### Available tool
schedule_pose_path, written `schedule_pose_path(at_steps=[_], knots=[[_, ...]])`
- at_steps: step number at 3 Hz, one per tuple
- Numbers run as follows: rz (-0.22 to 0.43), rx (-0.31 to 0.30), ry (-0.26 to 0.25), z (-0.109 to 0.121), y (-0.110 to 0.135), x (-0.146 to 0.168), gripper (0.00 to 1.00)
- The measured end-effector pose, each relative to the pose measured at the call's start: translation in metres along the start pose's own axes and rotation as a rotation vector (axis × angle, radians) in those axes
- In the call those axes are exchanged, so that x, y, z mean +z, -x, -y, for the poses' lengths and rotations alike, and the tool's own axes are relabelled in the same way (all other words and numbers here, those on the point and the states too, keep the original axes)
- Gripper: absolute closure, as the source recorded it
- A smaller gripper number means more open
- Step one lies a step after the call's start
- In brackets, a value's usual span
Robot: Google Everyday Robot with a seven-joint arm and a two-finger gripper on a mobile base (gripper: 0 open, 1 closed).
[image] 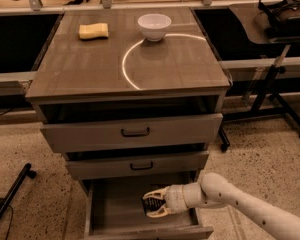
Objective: Pick rxbar chocolate from bottom drawer and place on counter
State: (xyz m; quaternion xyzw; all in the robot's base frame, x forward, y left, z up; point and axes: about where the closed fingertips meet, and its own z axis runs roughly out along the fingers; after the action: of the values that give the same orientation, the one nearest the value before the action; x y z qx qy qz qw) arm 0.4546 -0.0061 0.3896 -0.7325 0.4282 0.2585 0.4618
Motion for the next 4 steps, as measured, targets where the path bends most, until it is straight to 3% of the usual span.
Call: schedule_pose_path(at_steps=[2,3,4], knots=[[0.0,-0.052,0.031,0.028,0.084,-0.049,1.0],[-0.015,-0.155,0.019,0.053,0.129,-0.079,1.0],[-0.015,-0.154,0.019,0.053,0.129,-0.079,1.0]])
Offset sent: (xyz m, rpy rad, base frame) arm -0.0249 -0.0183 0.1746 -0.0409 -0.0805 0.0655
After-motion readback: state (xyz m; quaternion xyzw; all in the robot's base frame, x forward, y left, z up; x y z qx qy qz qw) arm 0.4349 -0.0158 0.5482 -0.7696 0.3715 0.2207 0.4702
